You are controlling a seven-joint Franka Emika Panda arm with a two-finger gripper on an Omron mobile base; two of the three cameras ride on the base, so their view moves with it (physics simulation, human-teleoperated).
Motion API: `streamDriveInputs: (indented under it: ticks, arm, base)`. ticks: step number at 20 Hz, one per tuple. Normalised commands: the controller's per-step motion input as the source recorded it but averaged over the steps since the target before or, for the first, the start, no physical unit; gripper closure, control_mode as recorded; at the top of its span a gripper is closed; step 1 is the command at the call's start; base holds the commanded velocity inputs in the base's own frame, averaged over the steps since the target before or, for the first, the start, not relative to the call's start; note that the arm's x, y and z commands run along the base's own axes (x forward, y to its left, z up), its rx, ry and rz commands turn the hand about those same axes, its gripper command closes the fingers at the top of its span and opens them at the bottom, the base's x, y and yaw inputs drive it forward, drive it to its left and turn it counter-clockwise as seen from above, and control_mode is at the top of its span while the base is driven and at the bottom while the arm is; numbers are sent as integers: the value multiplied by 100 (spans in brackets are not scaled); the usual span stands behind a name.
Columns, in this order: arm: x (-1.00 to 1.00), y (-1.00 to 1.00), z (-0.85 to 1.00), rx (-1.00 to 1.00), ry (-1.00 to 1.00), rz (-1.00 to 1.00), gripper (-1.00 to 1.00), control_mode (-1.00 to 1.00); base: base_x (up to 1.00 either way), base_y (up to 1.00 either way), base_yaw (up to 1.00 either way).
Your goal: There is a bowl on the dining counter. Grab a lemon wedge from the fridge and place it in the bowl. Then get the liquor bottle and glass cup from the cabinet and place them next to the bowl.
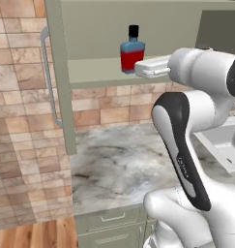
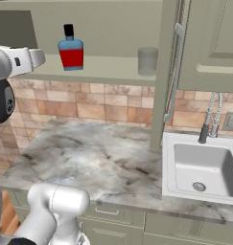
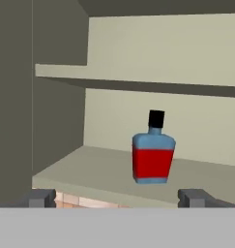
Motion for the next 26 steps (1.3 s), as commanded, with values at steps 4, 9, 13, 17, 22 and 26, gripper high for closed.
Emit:
streamDriveInputs:
  ticks: [4,9,13,17,22,26]
  arm:
    - [1,2,0,0,0,-1,-100,-100]
    - [15,-2,0,0,0,0,-100,-100]
    - [9,-14,0,0,-6,0,-100,-100]
    - [22,-29,0,2,-9,0,-100,-100]
    - [53,-18,2,3,-1,0,-100,-100]
    - [60,0,0,0,0,0,-100,-100]
  base:
    - [0,0,0]
    - [0,0,0]
    - [0,0,0]
    - [0,0,0]
    - [0,0,0]
    - [0,0,0]
